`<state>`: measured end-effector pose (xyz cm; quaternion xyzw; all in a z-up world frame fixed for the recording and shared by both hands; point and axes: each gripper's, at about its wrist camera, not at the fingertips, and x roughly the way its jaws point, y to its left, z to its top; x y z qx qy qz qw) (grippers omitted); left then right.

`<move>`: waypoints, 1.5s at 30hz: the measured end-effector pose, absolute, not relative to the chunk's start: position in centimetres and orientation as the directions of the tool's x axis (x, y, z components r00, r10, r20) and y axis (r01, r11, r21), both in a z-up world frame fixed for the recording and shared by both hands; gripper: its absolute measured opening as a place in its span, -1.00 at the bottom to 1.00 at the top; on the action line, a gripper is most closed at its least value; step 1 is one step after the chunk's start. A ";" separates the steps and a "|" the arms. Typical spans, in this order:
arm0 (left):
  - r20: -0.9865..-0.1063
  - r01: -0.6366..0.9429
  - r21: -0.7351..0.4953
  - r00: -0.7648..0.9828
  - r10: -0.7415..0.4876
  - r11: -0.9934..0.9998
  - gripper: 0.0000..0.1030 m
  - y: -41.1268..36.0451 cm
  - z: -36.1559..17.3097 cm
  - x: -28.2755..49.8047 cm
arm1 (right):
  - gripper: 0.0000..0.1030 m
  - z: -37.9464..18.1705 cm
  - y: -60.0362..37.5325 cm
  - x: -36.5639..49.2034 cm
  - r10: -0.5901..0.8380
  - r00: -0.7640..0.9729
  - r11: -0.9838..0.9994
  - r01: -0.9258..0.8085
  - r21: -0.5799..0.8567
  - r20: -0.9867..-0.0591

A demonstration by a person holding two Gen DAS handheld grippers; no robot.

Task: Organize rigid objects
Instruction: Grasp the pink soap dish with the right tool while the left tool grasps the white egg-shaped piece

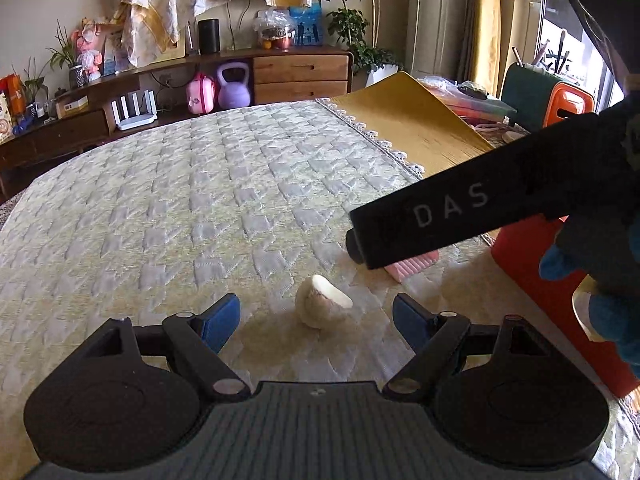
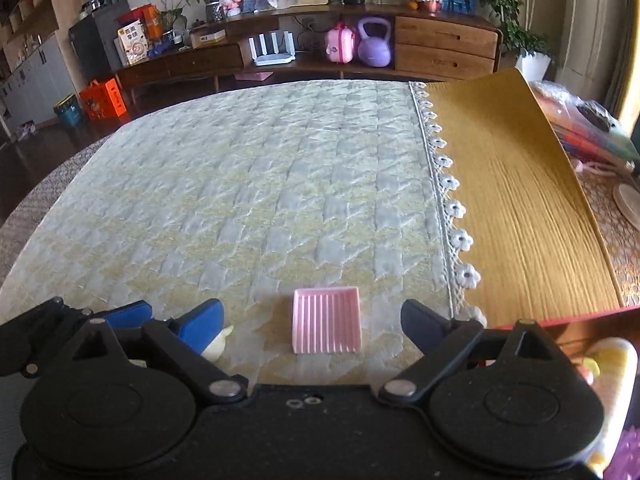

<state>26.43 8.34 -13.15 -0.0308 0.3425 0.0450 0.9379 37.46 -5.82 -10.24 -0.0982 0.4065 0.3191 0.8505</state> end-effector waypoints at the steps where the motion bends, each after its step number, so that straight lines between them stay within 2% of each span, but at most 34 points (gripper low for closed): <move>1: -0.642 -0.105 -0.030 0.764 0.061 0.994 0.62 8.4 -13.3 26.5 | 0.75 -10.3 -5.6 37.5 0.468 0.459 0.772 -0.628 0.097 -0.755; 7: -0.645 -0.107 -0.012 0.761 0.074 0.994 0.62 8.3 -14.0 27.0 | 0.78 -10.7 -4.9 37.7 0.429 0.489 0.785 -0.618 0.046 -0.760; 9: -0.645 -0.107 -0.006 0.761 0.078 0.994 0.62 8.1 -14.2 27.0 | 0.58 -10.6 -4.3 37.4 0.378 0.527 0.793 -0.609 -0.028 -0.761; 10: -0.644 -0.107 -0.006 0.761 0.078 0.994 0.62 8.0 -14.1 27.1 | 0.38 -10.3 -3.9 37.1 0.379 0.544 0.786 -0.616 -0.051 -0.749; 13: -0.645 -0.106 -0.008 0.760 0.076 0.994 0.62 8.0 -14.3 27.0 | 0.58 -9.6 -3.5 36.5 0.431 0.533 0.752 -0.658 -0.036 -0.728; 15: -0.644 -0.106 -0.006 0.761 0.077 0.994 0.62 7.9 -14.3 27.0 | 0.58 -9.8 -3.4 36.6 0.435 0.519 0.749 -0.662 -0.025 -0.736; 18: -0.643 -0.104 -0.010 0.762 0.074 0.995 0.62 7.8 -14.2 27.0 | 0.56 -10.7 -3.8 37.5 0.429 0.490 0.772 -0.634 0.027 -0.759; 23: -0.636 -0.096 -0.004 0.768 0.072 0.995 0.60 7.5 -14.2 26.8 | 0.39 -11.7 -4.8 38.4 0.437 0.453 0.786 -0.613 0.085 -0.777; 30: -0.629 -0.083 0.004 0.775 0.067 0.997 0.28 7.1 -14.2 27.0 | 0.20 -12.1 -4.9 38.7 0.442 0.437 0.788 -0.606 0.108 -0.783; 33: -0.625 -0.075 0.014 0.778 0.067 0.997 0.16 6.9 -14.1 26.9 | 0.04 -12.3 -5.1 38.4 0.432 0.453 0.796 -0.598 0.094 -0.780; 35: -0.625 -0.077 0.020 0.777 0.073 0.997 0.11 6.7 -14.1 26.9 | -0.19 -12.2 -5.2 38.3 0.428 0.461 0.800 -0.593 0.090 -0.777; 39: -0.623 -0.076 0.035 0.778 0.081 0.997 -0.19 6.5 -13.9 26.7 | -0.21 -12.0 -5.6 38.1 0.440 0.455 0.799 -0.591 0.107 -0.774; 45: -0.636 -0.067 0.050 0.767 0.084 0.996 -0.37 6.6 -13.5 26.6 | -0.22 -11.0 -6.0 37.2 0.452 0.461 0.801 -0.587 0.120 -0.763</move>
